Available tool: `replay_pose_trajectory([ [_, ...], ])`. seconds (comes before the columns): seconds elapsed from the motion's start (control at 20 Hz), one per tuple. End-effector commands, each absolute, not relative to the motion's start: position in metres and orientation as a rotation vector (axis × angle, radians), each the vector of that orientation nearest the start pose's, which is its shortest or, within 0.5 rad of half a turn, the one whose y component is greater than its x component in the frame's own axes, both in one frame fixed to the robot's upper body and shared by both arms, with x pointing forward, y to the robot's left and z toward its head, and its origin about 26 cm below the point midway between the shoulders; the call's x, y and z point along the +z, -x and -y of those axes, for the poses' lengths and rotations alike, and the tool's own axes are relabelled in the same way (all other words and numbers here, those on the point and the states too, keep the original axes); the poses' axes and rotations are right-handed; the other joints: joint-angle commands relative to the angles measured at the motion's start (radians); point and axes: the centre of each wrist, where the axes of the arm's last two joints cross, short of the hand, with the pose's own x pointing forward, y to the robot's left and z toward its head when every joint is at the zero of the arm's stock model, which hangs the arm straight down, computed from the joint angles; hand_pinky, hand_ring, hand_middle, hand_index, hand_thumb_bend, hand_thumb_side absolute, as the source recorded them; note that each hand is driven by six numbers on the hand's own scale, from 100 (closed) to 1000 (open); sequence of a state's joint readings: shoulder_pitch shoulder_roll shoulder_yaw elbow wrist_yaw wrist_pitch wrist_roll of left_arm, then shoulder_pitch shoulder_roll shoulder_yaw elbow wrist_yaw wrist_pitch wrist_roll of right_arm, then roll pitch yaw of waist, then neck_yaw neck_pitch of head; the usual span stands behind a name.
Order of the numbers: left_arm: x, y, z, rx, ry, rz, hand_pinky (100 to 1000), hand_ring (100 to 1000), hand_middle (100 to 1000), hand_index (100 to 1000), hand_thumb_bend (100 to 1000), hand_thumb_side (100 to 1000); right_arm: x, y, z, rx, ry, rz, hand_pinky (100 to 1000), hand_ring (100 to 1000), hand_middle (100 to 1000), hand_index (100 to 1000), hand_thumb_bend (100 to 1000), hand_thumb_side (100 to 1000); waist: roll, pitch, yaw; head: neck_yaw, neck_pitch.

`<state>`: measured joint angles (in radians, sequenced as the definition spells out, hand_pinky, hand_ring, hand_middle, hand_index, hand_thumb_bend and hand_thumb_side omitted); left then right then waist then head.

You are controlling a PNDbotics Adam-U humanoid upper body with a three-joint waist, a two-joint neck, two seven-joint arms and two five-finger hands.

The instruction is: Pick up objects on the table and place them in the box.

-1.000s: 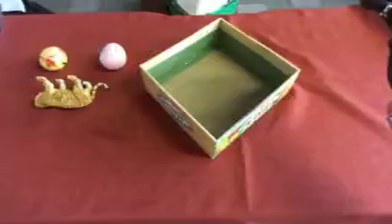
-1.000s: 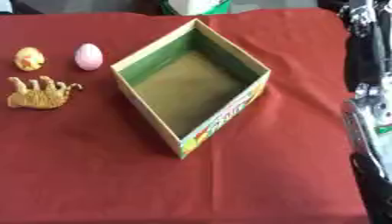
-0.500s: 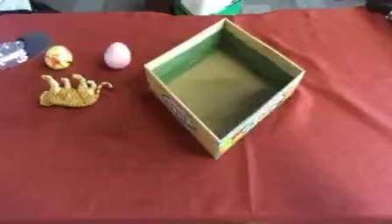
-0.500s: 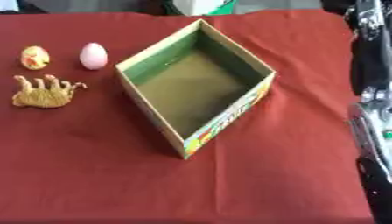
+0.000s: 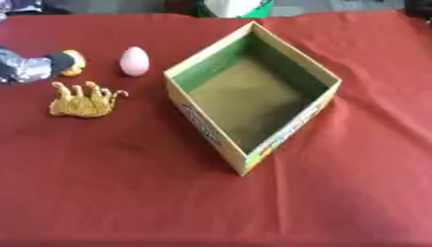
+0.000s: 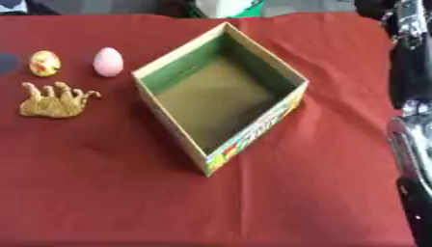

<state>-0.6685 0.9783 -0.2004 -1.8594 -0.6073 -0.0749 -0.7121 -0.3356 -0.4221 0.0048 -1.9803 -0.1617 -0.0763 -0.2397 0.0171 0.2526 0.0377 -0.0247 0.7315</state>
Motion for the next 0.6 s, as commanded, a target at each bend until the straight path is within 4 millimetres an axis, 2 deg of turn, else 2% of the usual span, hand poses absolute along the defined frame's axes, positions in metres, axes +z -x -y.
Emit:
replay_pose_trajectory([
  [0.05, 0.336, -0.326, -0.299, -1.905, -1.036, 1.321, 810, 881, 894, 1000, 364, 844, 0.226, -0.302, 0.271, 0.146, 0.148, 2.418, 731, 664, 541, 825, 100, 681, 0.003, -0.013, -0.001, 0.007, -0.011],
  [0.2, 0.335, -0.336, -0.300, -1.915, -0.975, 1.266, 837, 912, 926, 1000, 434, 869, 0.226, -0.302, 0.270, 0.149, 0.146, 2.415, 731, 664, 541, 825, 100, 681, 0.004, -0.010, -0.003, 0.013, -0.012],
  [0.35, 0.335, -0.345, -0.298, -1.955, -0.951, 1.198, 863, 925, 940, 1000, 475, 840, 0.226, -0.302, 0.269, 0.155, 0.141, 2.412, 732, 665, 540, 825, 100, 681, 0.004, -0.006, -0.006, 0.022, -0.014],
  [0.4, 0.334, -0.349, -0.298, -1.968, -0.950, 1.173, 864, 923, 939, 1000, 448, 778, 0.226, -0.302, 0.269, 0.157, 0.140, 2.412, 732, 665, 540, 824, 100, 681, 0.005, -0.005, -0.008, 0.026, -0.016],
  [0.6, 0.323, -0.364, -0.300, -1.999, -0.943, 1.103, 875, 919, 927, 1000, 412, 706, 0.226, -0.302, 0.268, 0.161, 0.135, 2.409, 732, 665, 539, 824, 100, 678, 0.006, 0.000, -0.011, 0.034, -0.019],
])
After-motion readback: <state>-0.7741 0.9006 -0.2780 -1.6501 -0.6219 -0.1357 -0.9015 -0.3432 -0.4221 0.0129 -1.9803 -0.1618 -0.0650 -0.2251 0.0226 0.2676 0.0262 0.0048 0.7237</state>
